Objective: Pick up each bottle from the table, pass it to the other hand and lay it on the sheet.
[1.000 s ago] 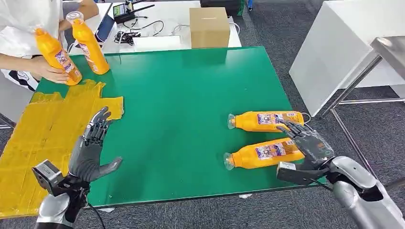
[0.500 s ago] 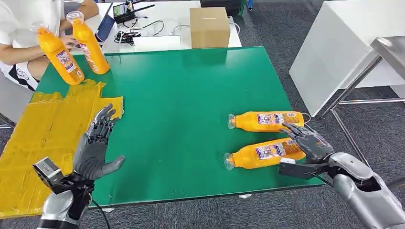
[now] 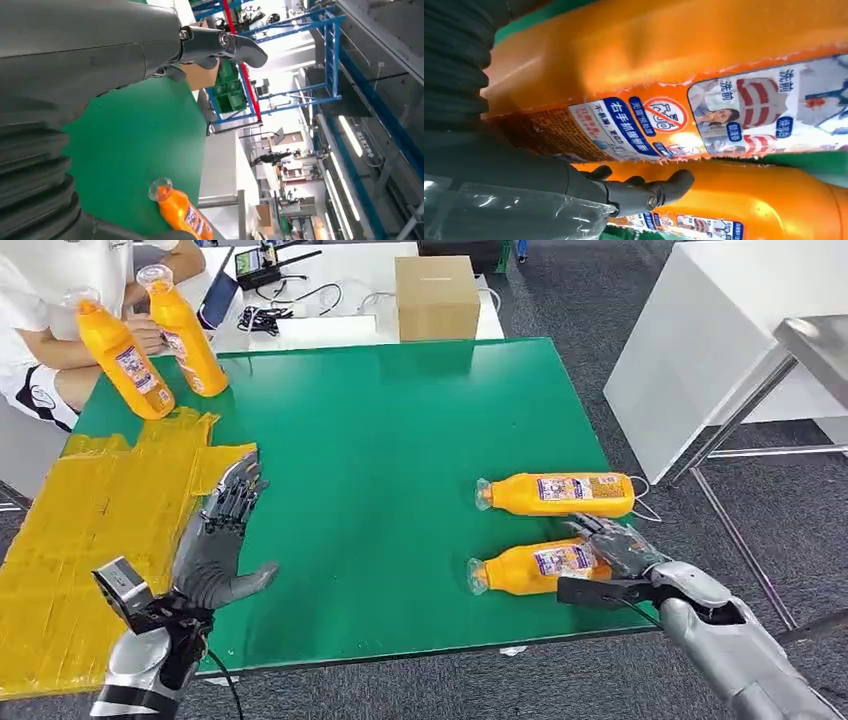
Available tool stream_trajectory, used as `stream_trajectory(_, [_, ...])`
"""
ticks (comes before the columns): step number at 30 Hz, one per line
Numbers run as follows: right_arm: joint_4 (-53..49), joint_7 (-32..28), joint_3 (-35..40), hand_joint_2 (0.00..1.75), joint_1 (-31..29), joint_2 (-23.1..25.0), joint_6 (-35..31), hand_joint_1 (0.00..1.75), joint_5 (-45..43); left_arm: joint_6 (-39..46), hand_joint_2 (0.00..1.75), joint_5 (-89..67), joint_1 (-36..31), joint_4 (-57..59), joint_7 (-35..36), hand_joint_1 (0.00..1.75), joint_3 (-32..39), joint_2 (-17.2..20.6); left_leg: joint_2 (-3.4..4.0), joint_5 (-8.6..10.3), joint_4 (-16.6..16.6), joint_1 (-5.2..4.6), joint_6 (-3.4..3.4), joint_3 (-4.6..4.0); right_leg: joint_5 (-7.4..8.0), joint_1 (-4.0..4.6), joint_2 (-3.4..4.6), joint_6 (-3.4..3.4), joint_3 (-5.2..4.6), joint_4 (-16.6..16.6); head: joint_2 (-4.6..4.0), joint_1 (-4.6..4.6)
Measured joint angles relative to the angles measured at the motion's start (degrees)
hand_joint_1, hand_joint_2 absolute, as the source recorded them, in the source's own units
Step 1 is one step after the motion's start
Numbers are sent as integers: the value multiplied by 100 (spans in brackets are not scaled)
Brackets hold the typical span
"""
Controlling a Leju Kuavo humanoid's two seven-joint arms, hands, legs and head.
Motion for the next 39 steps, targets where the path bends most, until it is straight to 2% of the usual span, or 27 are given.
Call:
stream_trajectory(3, [274, -26, 117, 175, -183, 74, 11, 0, -13, 0, 175, 4, -38, 76, 0, 0, -41, -9, 1, -10, 0, 0, 2, 23, -2, 0, 2, 0, 19, -3, 0, 2])
stream_trajectory(4, [354, -33, 155, 175, -248, 90, 18, 3, -22, 2, 175, 4, -57, 101, 0, 0, -52, -9, 5, -10, 0, 0, 3, 27, -2, 0, 6, 0, 20, -4, 0, 2])
stream_trajectory(5, [447, -41, 207, 175, -308, 111, 26, 16, -41, 6, 175, 4, -85, 137, 0, 0, -63, -13, 7, -10, 0, 0, 3, 33, -1, 0, 9, 0, 25, -6, 0, 2])
stream_trajectory(7, [579, -42, 288, 175, -398, 140, 39, 80, -50, 22, 175, 4, -109, 188, 0, 0, -87, -13, 10, -13, 0, 0, 7, 54, -1, 0, 13, 1, 21, -11, 0, 2])
stream_trajectory(8, [641, -42, 312, 175, -413, 144, 52, 131, -50, 22, 175, 4, -117, 212, 0, 0, -94, -13, 10, -22, -1, 0, 13, 65, -3, 0, 13, 3, 22, -12, 0, 2])
stream_trajectory(10, [753, -42, 384, 175, -479, 175, 68, 162, -50, 37, 175, 4, -134, 260, 0, 0, -103, -18, 10, -25, -1, 0, 16, 81, -6, 0, 18, 7, 21, -14, 0, 0])
stream_trajectory(11, [814, -42, 430, 175, -509, 190, 68, 169, -50, 39, 175, 4, -147, 282, 0, 0, -107, -20, 10, -25, -1, 0, 17, 85, -6, 0, 20, 7, 24, -15, 0, 2])
stream_trajectory(15, [992, -55, 559, 175, -616, 234, 70, 173, -96, 59, 175, 9, -190, 367, 0, 0, -144, -26, 11, -22, -1, -1, 20, 94, -4, 0, 20, 10, 38, -16, 0, 0])
stream_trajectory(17, [1040, -61, 601, 175, -653, 245, 68, 175, -109, 77, 175, 22, -199, 404, 0, 0, -146, -26, 13, -23, -1, -1, 20, 101, -2, 0, 26, 13, 97, -17, 0, 2])
stream_trajectory(18, [1055, -79, 621, 175, -666, 251, 59, 171, -125, 83, 175, 31, -205, 422, 0, 0, -149, -28, 16, -22, -1, -1, 21, 104, 0, -1, 29, 13, 98, -17, 0, 2])
stream_trajectory(27, [1066, -203, 684, 175, -662, 280, -149, 175, -326, 105, 175, 59, -209, 457, -20, 0, -151, -28, 14, -24, 0, -1, 19, 111, -2, 0, 29, 16, 109, -19, 0, 2])
stream_trajectory(32, [872, -570, 488, 175, -380, 413, -675, 175, -549, 85, 175, 61, -202, 455, -35, 0, -151, -26, 14, -27, -1, 9, 15, 105, -5, 3, 29, 18, 110, -17, 0, 2])
stream_trajectory(36, [658, -660, 317, 175, -204, 598, -794, 175, -579, 66, 175, 61, -201, 455, -35, 0, -153, -26, 22, -32, -1, 12, 9, 109, -6, 5, 41, 18, 107, -17, 0, 0])
stream_trajectory(39, [430, -960, 34, 175, 59, 813, -1043, 175, -838, 48, 175, 52, -177, 430, -26, 0, -155, -22, 8, -29, -1, 15, 8, 99, -11, 8, 32, 17, 108, -16, 0, 0])
